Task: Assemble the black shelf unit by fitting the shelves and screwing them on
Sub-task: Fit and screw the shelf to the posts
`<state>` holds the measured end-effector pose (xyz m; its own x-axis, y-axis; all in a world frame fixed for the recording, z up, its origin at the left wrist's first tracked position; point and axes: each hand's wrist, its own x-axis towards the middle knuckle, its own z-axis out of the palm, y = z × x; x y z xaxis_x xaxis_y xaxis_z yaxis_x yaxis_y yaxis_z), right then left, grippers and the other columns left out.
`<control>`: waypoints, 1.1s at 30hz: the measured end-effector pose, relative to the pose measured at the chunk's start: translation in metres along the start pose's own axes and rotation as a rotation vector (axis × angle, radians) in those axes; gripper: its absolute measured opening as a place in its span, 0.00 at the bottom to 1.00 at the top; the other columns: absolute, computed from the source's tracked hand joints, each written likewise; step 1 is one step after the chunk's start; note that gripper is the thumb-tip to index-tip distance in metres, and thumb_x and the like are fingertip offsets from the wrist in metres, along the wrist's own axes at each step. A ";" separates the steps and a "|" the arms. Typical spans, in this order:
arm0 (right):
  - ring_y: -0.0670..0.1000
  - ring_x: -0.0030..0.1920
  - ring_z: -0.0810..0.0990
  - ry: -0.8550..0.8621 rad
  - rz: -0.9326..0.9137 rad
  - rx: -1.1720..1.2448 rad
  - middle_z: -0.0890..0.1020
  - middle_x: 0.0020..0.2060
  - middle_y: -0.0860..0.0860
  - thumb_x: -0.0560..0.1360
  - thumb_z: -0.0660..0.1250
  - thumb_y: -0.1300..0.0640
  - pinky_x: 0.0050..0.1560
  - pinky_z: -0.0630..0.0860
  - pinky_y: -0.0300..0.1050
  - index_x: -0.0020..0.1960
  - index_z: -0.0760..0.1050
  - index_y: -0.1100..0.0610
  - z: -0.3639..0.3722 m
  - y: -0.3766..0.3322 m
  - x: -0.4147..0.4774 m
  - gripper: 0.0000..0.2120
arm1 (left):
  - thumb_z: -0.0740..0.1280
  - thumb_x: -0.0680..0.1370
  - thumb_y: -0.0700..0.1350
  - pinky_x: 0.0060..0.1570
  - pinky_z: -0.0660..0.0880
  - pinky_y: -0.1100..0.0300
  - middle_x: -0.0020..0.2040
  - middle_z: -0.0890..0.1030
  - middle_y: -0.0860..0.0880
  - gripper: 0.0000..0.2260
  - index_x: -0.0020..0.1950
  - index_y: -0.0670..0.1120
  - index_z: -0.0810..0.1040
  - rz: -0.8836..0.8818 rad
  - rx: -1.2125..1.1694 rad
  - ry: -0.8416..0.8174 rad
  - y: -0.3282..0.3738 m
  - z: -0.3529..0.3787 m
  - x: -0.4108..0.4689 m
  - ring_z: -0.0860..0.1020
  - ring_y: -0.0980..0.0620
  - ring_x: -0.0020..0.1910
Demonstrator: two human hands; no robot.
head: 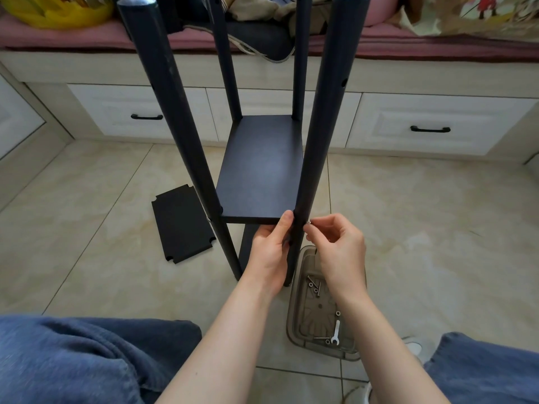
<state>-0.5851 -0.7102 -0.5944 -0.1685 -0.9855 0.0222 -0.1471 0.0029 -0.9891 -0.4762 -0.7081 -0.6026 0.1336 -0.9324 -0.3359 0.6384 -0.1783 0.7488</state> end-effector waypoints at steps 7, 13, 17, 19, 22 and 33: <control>0.45 0.40 0.84 -0.001 -0.005 -0.004 0.85 0.36 0.46 0.73 0.75 0.60 0.43 0.80 0.38 0.42 0.83 0.53 0.000 0.001 0.005 0.04 | 0.71 0.74 0.49 0.44 0.79 0.66 0.49 0.86 0.47 0.18 0.60 0.41 0.80 0.002 0.004 0.025 0.002 0.003 -0.004 0.85 0.51 0.50; 0.46 0.38 0.85 -0.064 0.298 0.358 0.87 0.39 0.54 0.75 0.73 0.63 0.40 0.79 0.35 0.46 0.84 0.58 -0.002 0.007 0.008 0.02 | 0.69 0.80 0.44 0.43 0.79 0.66 0.49 0.87 0.45 0.11 0.60 0.40 0.80 -0.008 0.000 0.048 0.003 0.003 -0.005 0.86 0.50 0.49; 0.44 0.39 0.84 -0.102 0.282 0.261 0.87 0.40 0.51 0.75 0.73 0.59 0.40 0.79 0.37 0.46 0.84 0.55 -0.004 0.010 0.013 0.01 | 0.69 0.80 0.45 0.42 0.79 0.67 0.49 0.87 0.47 0.10 0.59 0.42 0.81 -0.006 0.017 0.083 0.004 0.007 -0.008 0.86 0.51 0.49; 0.45 0.41 0.84 -0.107 0.302 0.218 0.87 0.41 0.49 0.74 0.74 0.55 0.43 0.79 0.41 0.46 0.84 0.53 -0.005 0.013 0.015 0.02 | 0.70 0.79 0.48 0.40 0.78 0.69 0.47 0.87 0.53 0.09 0.56 0.46 0.81 -0.006 0.109 0.138 0.005 0.008 -0.009 0.85 0.56 0.49; 0.48 0.46 0.84 -0.105 0.317 0.214 0.87 0.43 0.47 0.73 0.75 0.53 0.46 0.80 0.45 0.46 0.84 0.49 -0.007 0.017 0.017 0.03 | 0.72 0.77 0.56 0.36 0.73 0.72 0.37 0.85 0.58 0.10 0.44 0.51 0.82 0.079 0.559 0.336 0.002 0.007 -0.015 0.82 0.63 0.40; 0.50 0.54 0.84 -0.262 0.324 0.266 0.87 0.47 0.50 0.73 0.75 0.55 0.55 0.80 0.48 0.46 0.86 0.49 -0.015 0.020 0.030 0.03 | 0.78 0.73 0.51 0.75 0.60 0.46 0.61 0.82 0.49 0.21 0.62 0.45 0.81 0.859 1.559 0.181 0.023 0.004 -0.015 0.70 0.46 0.71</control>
<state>-0.6075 -0.7369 -0.6111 0.0913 -0.9509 -0.2958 0.1324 0.3059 -0.9428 -0.4668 -0.6990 -0.5782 0.1514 -0.8910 0.4279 -0.8680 0.0873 0.4889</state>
